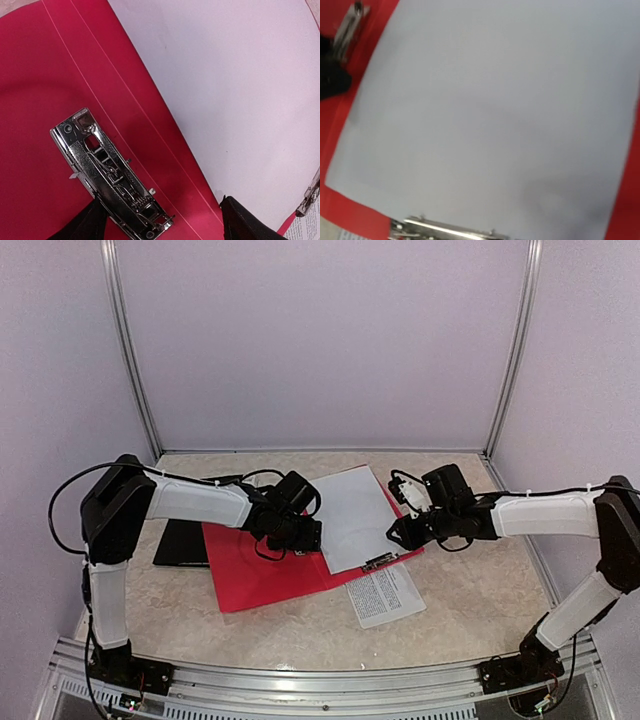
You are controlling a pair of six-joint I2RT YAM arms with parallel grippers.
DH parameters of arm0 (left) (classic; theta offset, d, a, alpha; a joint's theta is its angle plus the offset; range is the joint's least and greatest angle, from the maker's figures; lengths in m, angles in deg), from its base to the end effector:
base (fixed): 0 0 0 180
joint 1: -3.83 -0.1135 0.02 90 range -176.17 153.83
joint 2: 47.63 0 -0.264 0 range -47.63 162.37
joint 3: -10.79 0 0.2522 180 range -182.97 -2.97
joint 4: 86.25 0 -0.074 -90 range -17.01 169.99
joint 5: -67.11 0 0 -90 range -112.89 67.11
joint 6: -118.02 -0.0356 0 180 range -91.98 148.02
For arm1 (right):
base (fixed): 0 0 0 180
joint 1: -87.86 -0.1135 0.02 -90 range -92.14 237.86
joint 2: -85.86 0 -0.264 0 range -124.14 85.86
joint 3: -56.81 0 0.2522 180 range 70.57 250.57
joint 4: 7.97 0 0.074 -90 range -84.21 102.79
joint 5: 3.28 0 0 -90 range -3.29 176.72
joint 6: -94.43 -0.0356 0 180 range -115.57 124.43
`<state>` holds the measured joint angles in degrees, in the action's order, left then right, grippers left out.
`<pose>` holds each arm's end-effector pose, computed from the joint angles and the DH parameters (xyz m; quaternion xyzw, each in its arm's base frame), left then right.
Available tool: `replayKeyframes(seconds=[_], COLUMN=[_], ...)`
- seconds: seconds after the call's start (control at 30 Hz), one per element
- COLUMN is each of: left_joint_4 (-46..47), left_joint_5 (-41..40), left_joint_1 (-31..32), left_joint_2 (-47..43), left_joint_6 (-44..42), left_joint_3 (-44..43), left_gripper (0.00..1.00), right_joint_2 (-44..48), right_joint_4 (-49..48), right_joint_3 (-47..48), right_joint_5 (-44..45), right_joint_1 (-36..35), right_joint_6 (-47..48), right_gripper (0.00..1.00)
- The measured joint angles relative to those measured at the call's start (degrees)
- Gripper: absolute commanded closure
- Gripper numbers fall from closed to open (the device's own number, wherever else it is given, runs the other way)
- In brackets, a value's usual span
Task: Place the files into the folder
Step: Move the folder with some files to the center of the board.
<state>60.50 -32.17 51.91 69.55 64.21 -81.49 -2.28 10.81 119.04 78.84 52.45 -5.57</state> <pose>0.2895 -0.3138 0.1495 0.0772 0.9556 -0.1258 0.2550 0.2547 0.1871 0.1903 -0.2283 0.8923 0.2068 0.3300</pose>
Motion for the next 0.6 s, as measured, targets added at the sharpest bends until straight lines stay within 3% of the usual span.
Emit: replayKeyframes(seconds=[0.43, 0.6], left_joint_4=[6.0, 10.2], left_joint_5=[12.4, 15.1], left_joint_1=[5.3, 5.2], left_joint_2=[0.3, -2.6], left_joint_6=[2.9, 1.9], left_joint_3=[-1.4, 3.3], left_gripper=[0.28, 0.25], right_joint_2=[3.8, 3.8], right_joint_4=[6.4, 5.8], right_joint_3=[0.7, 0.7], right_joint_5=[5.2, 2.9], right_joint_1=[0.2, 0.3], right_joint_6=[0.1, 0.5], right_gripper=[0.71, 0.64])
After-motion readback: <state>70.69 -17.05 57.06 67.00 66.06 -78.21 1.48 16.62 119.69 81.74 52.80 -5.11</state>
